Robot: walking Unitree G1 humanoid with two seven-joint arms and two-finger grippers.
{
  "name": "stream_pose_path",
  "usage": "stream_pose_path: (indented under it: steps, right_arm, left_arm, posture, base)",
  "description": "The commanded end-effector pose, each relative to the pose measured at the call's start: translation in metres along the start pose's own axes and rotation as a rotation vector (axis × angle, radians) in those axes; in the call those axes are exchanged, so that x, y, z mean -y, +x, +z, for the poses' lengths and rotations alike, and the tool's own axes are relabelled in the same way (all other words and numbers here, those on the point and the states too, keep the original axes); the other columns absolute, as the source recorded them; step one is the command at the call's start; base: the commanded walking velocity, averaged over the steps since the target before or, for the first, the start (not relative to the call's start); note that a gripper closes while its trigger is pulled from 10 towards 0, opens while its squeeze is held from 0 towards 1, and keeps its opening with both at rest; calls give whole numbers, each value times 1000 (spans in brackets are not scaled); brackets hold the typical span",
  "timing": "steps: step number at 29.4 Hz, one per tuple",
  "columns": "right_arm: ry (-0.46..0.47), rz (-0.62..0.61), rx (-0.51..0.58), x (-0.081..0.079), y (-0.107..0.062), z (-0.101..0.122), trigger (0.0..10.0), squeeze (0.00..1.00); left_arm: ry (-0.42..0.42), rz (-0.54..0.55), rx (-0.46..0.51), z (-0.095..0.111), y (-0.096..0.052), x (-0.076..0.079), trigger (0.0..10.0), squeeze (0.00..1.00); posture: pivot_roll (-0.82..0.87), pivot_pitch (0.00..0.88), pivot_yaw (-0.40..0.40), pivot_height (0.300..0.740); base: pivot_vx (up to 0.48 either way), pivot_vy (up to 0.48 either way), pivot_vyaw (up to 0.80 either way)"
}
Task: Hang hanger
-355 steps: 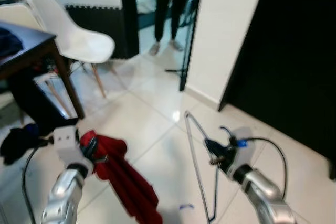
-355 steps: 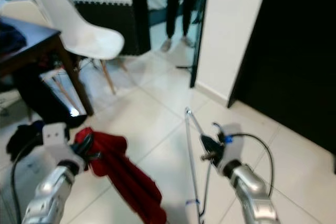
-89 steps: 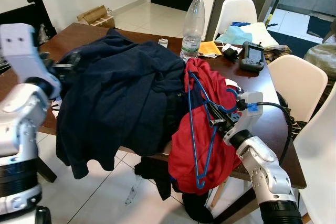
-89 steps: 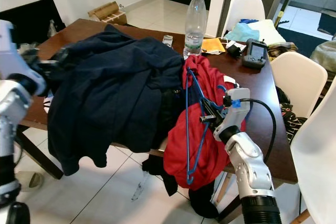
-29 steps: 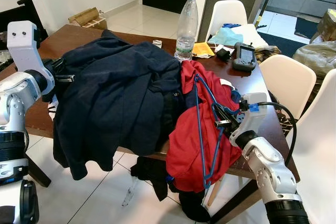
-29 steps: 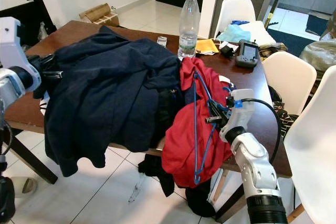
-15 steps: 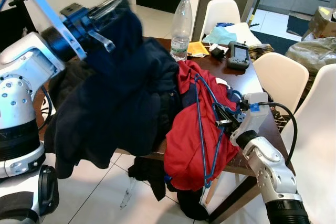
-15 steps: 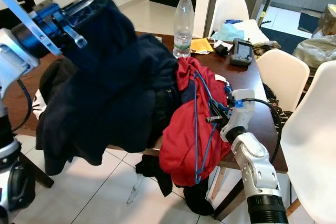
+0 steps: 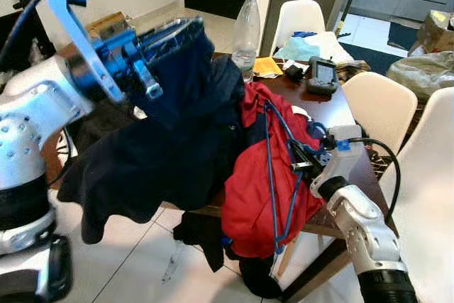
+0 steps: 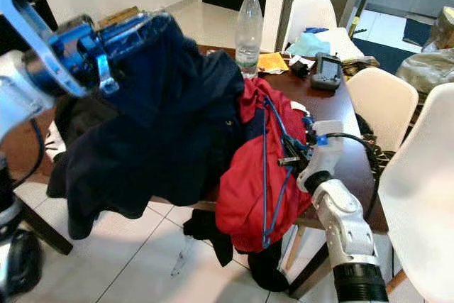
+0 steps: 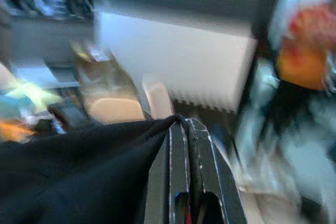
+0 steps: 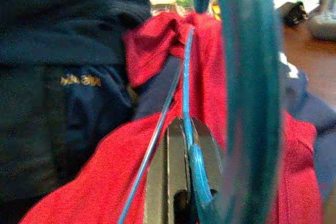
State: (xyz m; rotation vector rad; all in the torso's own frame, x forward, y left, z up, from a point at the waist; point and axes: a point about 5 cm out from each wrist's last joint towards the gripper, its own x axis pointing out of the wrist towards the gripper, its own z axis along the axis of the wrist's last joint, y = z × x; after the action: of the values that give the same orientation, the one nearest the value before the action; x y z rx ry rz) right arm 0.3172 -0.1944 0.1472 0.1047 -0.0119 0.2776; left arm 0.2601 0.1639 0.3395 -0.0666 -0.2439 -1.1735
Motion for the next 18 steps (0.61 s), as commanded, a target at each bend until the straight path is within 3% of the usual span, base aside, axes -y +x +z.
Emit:
stream_pose_path:
  steps: [1, 2, 3, 4, 5, 6, 9, 18]
  right_arm:
    - [-3, -15, -11, 3, -2, -3, 10000, 0]
    - [-3, -15, -11, 3, -2, -3, 10000, 0]
    - [-4, -15, -13, 4, -3, -3, 10000, 0]
    - [-4, -15, -13, 4, -3, -3, 10000, 0]
    - [-5, -16, -15, 4, -3, -3, 10000, 0]
    - [-5, -16, -15, 4, -3, -3, 10000, 0]
    - [-7, -9, -17, 3, -1, -3, 10000, 0]
    - [-11, 5, -21, 2, 0, -4, 10000, 0]
  left_arm:
    - [14, -137, -111, -6, -10, 17, 0, 0]
    - [14, -137, -111, -6, -10, 17, 0, 0]
    - [11, -189, -192, -11, -23, 24, 0, 0]
    - [11, -189, -192, -11, -23, 24, 0, 0]
    - [0, -222, -241, -12, -34, 29, 0, 0]
    - [0, -222, -241, -12, -34, 29, 0, 0]
    - [-49, -310, -254, -7, -54, 42, 0, 0]
    - [-131, -445, -201, -10, -58, 61, 0, 0]
  posture:
    - [110, 66, -36, 740]
    - [110, 66, -36, 740]
    - [114, 67, -38, 740]
    - [114, 67, -38, 740]
    - [115, 67, -38, 740]
    - [115, 67, -38, 740]
    - [119, 63, -40, 740]
    - [120, 54, -42, 740]
  base:
    - [0, 0, 0]
    - [0, 0, 0]
    - [0, 0, 0]
    - [0, 0, 0]
    - [0, 0, 0]
    - [0, 0, 0]
    - [0, 0, 0]
    - [0, 0, 0]
